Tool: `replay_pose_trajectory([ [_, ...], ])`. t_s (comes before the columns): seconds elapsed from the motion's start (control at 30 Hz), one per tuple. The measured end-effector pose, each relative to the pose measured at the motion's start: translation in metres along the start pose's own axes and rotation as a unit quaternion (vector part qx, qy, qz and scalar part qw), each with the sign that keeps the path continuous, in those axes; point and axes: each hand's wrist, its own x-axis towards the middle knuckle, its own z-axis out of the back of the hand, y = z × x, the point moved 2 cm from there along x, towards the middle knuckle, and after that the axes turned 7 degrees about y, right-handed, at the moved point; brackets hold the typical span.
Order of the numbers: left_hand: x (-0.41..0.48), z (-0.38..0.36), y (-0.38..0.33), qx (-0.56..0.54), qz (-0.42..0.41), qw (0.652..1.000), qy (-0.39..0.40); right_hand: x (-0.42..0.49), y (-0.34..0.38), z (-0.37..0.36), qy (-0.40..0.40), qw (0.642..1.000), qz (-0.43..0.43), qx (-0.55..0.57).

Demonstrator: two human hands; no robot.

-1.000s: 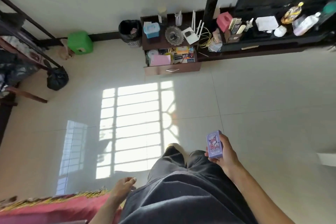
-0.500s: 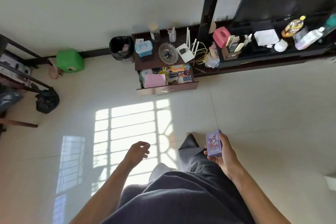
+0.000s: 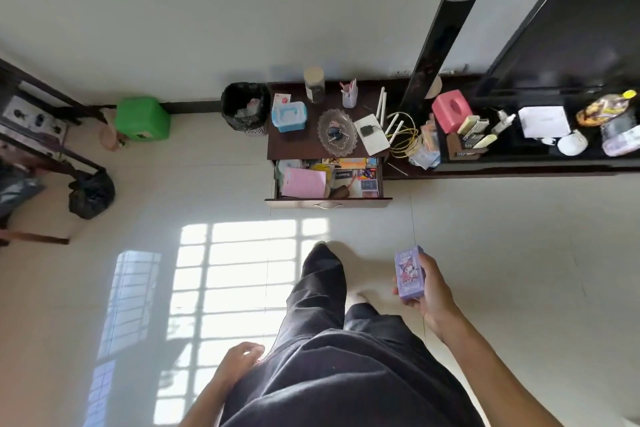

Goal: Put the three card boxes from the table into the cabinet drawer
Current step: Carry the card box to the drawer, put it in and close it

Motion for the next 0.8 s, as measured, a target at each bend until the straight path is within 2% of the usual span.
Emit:
replay_pose_trajectory([
  [0.2, 0.05, 0.063, -0.063, -0.035, -0.014, 0.999, -0.004, 0.048, 0.053, -0.036, -0.038, 0.999, -0.009, 0.035],
  [0.3, 0.07, 0.088, -0.114, -0.092, -0.017, 0.996, 0.014, 0.068, 0.079, -0.049, -0.038, 0.999, -0.009, 0.031],
  [0.4, 0.092, 0.101, -0.164, -0.098, -0.041, 0.994, 0.026, 0.09, 0.1, -0.056, -0.021, 0.999, -0.008, 0.028],
  [0.57, 0.146, 0.104, -0.234, -0.11, -0.077, 0.991, 0.029, 0.154, 0.134, -0.059, 0.011, 1.0, -0.001, 0.021],
  [0.8, 0.261, 0.062, -0.255, -0.153, -0.061, 0.986, 0.005, 0.294, 0.144, -0.043, 0.043, 0.999, 0.006, -0.007],
])
